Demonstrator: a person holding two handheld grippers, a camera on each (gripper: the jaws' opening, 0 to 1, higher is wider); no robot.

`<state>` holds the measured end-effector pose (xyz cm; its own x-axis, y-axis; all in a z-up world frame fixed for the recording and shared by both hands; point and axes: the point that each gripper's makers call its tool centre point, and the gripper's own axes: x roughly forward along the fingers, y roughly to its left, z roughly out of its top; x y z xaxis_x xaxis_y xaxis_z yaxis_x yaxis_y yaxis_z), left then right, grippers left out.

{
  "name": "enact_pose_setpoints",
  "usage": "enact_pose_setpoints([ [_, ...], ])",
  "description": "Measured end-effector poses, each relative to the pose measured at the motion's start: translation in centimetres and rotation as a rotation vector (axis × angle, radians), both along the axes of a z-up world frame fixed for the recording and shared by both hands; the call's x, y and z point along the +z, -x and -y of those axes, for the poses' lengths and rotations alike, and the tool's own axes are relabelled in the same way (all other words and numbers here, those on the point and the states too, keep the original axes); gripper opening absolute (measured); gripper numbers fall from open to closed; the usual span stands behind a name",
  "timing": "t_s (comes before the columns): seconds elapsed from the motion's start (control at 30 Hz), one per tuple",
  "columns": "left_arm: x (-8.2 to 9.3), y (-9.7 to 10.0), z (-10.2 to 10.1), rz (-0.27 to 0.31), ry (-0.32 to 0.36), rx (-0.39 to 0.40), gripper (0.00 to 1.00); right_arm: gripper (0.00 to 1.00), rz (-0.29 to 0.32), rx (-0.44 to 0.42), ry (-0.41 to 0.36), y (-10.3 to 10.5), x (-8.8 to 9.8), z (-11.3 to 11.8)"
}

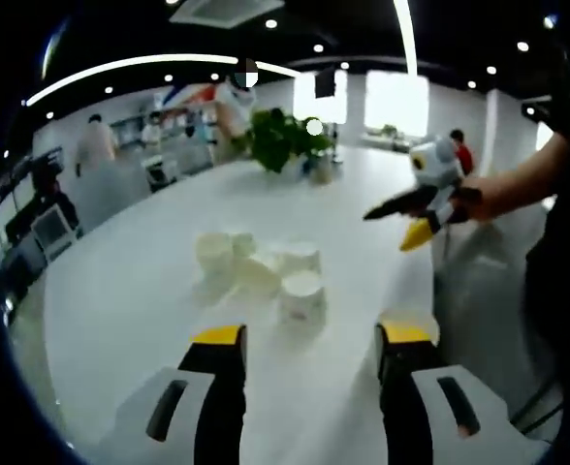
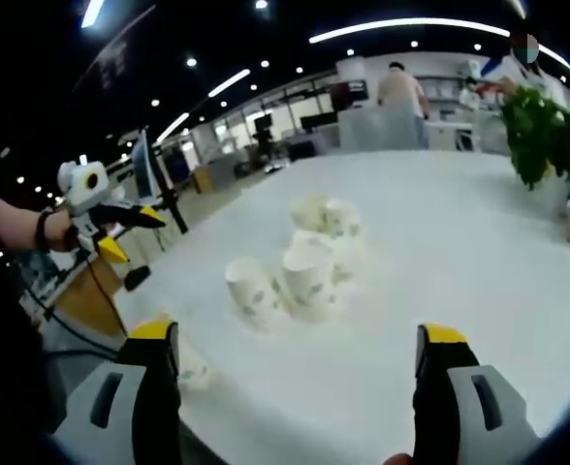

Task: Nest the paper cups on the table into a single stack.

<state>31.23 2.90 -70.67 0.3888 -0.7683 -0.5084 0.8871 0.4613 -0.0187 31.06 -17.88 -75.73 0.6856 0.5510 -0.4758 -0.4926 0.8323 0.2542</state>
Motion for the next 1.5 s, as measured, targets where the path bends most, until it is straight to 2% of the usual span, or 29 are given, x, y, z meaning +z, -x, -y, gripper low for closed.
enact_pose_setpoints([
  [0.17, -0.3, -0.1, -0.5, -0.005, -0.002, 0.023, 0.61, 1.00, 0.006, 0.008, 0.005, -0.6, 0.3, 0.1],
  [0.33, -0.5, -0.8, -1.1, -0.026, 0.019, 0.086, 0.76, 1.00, 0.009, 0.021, 0.014, -0.9, 0.6, 0.1],
  [0.4, -0.8, -1.5, -1.6, -0.047, 0.016, 0.136, 0.85, 1.00, 0.007, 0.023, 0.015, -1.0, 0.6, 0.1],
  [0.6, -1.1, -2.2, -2.3, -0.006, -0.035, 0.150, 1.00, 1.00, 0.007, 0.040, 0.024, -1.1, 0.8, 0.0],
  [0.67, -0.9, -2.4, -2.5, 0.012, -0.038, 0.154, 1.00, 1.00, 0.010, 0.045, 0.020, -1.2, 0.9, -0.1],
  [0.73, -0.8, -2.9, -3.2, 0.078, -0.080, 0.157, 1.00, 1.00, 0.018, 0.052, 0.016, -1.3, 1.2, -0.2],
  [0.83, -0.8, -2.5, -3.0, 0.031, -0.045, 0.162, 1.00, 1.00, 0.022, 0.064, 0.027, -1.6, 1.4, -0.3],
  [1.2, -1.1, -2.8, -3.0, 0.029, -0.045, 0.166, 0.99, 1.00, 0.058, 0.117, 0.071, -4.2, 4.2, -0.4],
  [1.33, -1.7, -2.8, -3.1, 0.033, -0.079, 0.158, 0.98, 1.00, 0.084, 0.163, 0.118, -5.6, 5.4, -0.3],
  [1.37, -1.7, -2.8, -3.1, 0.045, -0.086, 0.156, 0.97, 1.00, 0.109, 0.193, 0.158, -6.3, 5.8, -0.2],
  [1.5, -1.9, -2.9, -3.0, 0.046, -0.087, 0.160, 0.97, 0.99, 0.112, 0.227, 0.163, -8.1, 7.1, -0.7],
])
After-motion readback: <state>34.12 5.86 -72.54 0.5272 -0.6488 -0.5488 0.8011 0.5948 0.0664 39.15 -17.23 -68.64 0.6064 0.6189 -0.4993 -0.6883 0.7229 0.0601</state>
